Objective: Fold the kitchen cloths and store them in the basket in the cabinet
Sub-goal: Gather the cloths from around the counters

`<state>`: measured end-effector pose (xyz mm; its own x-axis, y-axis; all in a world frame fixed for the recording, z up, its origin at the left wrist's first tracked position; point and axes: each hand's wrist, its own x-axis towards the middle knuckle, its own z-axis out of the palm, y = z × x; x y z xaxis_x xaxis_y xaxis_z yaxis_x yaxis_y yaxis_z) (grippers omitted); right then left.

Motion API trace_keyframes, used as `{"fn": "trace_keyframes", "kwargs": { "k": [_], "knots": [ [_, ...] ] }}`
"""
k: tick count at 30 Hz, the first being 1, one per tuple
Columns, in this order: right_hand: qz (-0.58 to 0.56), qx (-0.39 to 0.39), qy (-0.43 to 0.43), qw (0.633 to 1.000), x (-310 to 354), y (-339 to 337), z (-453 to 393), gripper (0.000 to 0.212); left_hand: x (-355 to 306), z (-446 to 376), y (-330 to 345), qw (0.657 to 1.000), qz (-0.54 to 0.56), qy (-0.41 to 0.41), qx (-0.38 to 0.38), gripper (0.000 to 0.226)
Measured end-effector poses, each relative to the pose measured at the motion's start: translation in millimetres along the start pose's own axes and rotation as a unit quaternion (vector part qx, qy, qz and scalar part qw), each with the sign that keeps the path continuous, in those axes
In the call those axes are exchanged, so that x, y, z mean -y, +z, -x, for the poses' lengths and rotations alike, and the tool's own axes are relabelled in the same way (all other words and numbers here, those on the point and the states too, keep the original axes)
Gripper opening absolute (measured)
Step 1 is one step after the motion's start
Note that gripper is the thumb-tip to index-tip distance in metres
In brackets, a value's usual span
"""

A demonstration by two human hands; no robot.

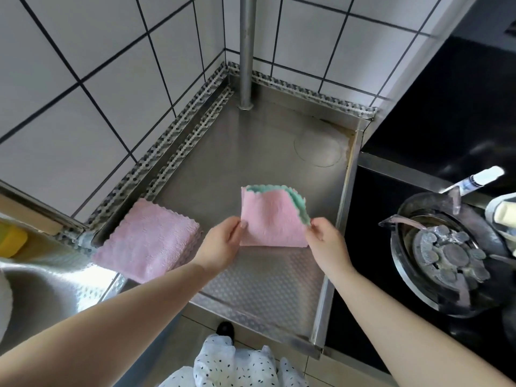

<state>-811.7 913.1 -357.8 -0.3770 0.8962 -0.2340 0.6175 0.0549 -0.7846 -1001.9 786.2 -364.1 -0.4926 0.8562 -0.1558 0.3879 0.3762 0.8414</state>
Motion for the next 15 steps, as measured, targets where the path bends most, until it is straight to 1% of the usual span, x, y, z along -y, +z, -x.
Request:
{"fn": "trace_keyframes", "kwargs": {
  "k": [2, 4, 5, 7, 8, 9, 11, 12, 14, 15],
  "knots": [
    [-0.005, -0.019, 0.024, 1.0, 7.5, 5.4, -13.9, 0.01, -8.7, -14.5, 4.2, 0.997, 0.07, -0.029, -0.035, 0.022],
    [0.004, -0.026, 0.049, 0.998, 9.3, 9.6, -24.7, 0.019, -14.9, -26.8, 8.5, 0.99, 0.124, -0.064, -0.037, 0.007],
    [0.003, -0.021, 0.063, 0.998, 9.3, 11.5, -28.6, 0.024, -16.3, -31.1, 10.6, 0.987, 0.138, -0.078, -0.027, 0.011],
    [0.008, -0.005, 0.075, 0.997, 9.1, 13.6, -30.9, 0.033, -15.8, -35.3, 13.3, 0.987, 0.134, -0.091, -0.002, 0.038],
    [0.013, 0.001, 0.068, 0.998, 8.6, 14.7, -31.5, 0.033, -13.6, -36.6, 13.9, 0.987, 0.123, -0.099, 0.008, 0.052],
    [0.019, 0.003, 0.055, 0.998, 7.7, 15.7, -31.6, 0.031, -10.5, -36.9, 14.3, 0.989, 0.109, -0.101, 0.014, 0.06],
    [0.049, 0.0, 0.015, 0.999, 7.7, 16.1, -30.2, 0.021, -3.9, -35.4, 14.8, 0.994, 0.08, -0.074, 0.015, 0.061],
    [0.071, -0.008, -0.015, 0.997, 7.9, 15.6, -29.8, 0.02, -1.7, -34.4, 15.1, 0.997, 0.062, -0.042, 0.008, 0.058],
    [0.103, -0.025, -0.091, 0.99, 8.2, 14.5, -29.9, 0.025, -0.3, -33.4, 16.6, 0.999, 0.027, 0.027, -0.018, 0.048],
    [0.112, -0.032, -0.126, 0.985, 8.9, 14.2, -30.6, 0.029, -0.2, -34.1, 17.7, 0.998, 0.019, 0.049, -0.031, 0.042]
  ]
}}
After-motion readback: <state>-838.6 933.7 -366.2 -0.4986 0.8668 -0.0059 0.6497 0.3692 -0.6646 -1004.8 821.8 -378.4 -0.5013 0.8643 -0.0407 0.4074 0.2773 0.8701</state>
